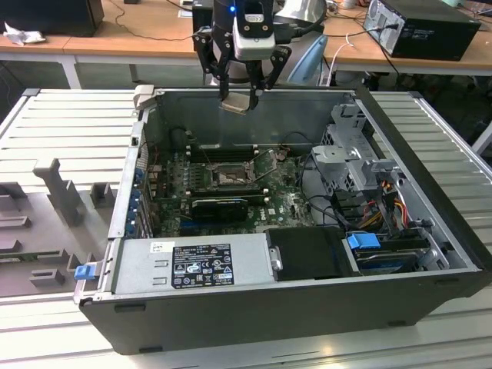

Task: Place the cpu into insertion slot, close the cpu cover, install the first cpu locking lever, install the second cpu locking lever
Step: 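Place the cpu into insertion slot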

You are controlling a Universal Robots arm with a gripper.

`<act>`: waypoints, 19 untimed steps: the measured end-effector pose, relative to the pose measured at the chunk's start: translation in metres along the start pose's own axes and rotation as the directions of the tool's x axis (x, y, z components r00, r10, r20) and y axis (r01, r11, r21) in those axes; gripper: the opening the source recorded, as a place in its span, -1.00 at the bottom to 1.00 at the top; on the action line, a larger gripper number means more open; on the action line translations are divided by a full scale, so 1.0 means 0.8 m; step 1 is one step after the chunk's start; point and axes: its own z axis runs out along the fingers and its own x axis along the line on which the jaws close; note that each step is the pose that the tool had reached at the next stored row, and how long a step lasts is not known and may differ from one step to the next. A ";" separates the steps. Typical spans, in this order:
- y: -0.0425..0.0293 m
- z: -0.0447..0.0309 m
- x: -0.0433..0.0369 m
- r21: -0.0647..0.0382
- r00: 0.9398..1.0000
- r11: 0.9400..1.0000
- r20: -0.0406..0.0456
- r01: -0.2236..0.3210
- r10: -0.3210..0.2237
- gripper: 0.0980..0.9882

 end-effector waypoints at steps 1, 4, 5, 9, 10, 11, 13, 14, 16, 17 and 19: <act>0.0000 0.0000 0.000 0.000 1.000 1.000 0.000 -0.003 0.003 -0.03; 0.0000 0.0000 0.000 0.000 1.000 1.000 0.001 -0.013 0.013 -0.03; 0.0000 0.0000 0.000 0.000 1.000 1.000 0.001 -0.016 0.016 -0.03; 0.0000 0.0000 0.000 -0.001 0.999 0.999 0.003 -0.032 0.032 -0.03; 0.0000 0.0000 0.000 -0.001 0.999 0.999 0.004 -0.042 0.042 -0.03; 0.0000 0.0000 0.000 -0.001 0.999 0.999 0.004 -0.047 0.047 -0.03; 0.0000 0.0000 0.000 -0.002 0.997 0.997 0.007 -0.075 0.075 -0.03; 0.0000 0.0000 0.000 -0.002 0.995 0.995 0.009 -0.096 0.096 -0.03; 0.0000 0.0002 0.000 -0.003 0.991 0.991 0.012 -0.133 0.133 -0.03; 0.0000 0.0003 0.000 -0.004 0.990 0.990 0.012 -0.141 0.141 -0.03; -0.0001 0.0003 0.000 -0.004 0.988 0.988 0.014 -0.156 0.156 -0.03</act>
